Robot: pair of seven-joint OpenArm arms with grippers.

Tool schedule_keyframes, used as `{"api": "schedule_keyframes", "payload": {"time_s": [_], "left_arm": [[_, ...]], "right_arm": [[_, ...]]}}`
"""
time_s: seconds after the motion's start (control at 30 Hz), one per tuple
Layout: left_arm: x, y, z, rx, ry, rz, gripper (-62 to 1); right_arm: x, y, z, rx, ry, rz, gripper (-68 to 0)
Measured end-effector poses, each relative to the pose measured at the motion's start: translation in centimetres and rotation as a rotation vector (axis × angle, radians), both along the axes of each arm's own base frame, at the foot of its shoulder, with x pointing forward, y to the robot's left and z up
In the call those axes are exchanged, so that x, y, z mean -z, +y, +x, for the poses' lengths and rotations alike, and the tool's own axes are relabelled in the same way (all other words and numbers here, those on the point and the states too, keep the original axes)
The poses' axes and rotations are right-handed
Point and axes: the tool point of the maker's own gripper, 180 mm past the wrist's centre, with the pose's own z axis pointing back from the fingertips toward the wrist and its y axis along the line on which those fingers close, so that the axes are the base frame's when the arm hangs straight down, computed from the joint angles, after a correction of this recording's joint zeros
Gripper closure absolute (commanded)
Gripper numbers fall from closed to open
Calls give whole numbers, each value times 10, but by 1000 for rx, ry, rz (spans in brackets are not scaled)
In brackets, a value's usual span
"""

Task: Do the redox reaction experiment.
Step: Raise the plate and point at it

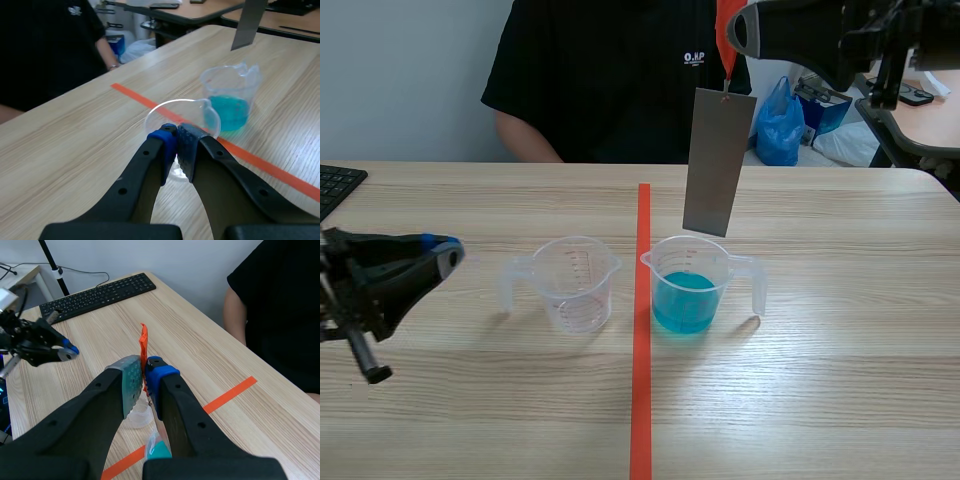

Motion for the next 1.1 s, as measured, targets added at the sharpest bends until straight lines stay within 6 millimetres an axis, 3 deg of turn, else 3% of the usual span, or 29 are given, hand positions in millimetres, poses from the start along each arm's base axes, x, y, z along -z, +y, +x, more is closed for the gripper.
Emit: {"api": "schedule_keyframes", "payload": {"time_s": [0.23, 0.43, 0.73, 1.1], "left_arm": [[-2, -59, 14, 81, 3, -61, -27], [10, -91, 23, 101, 57, -83, -27], [25, -112, 35, 92, 114, -112, -27], [13, -135, 47, 97, 102, -148, -27]], "right_arm": [[0, 0, 0, 0, 0, 0, -17], [0, 0, 0, 0, 0, 0, -17], [0, 0, 0, 0, 0, 0, -17], [0, 0, 0, 0, 0, 0, -17]]}}
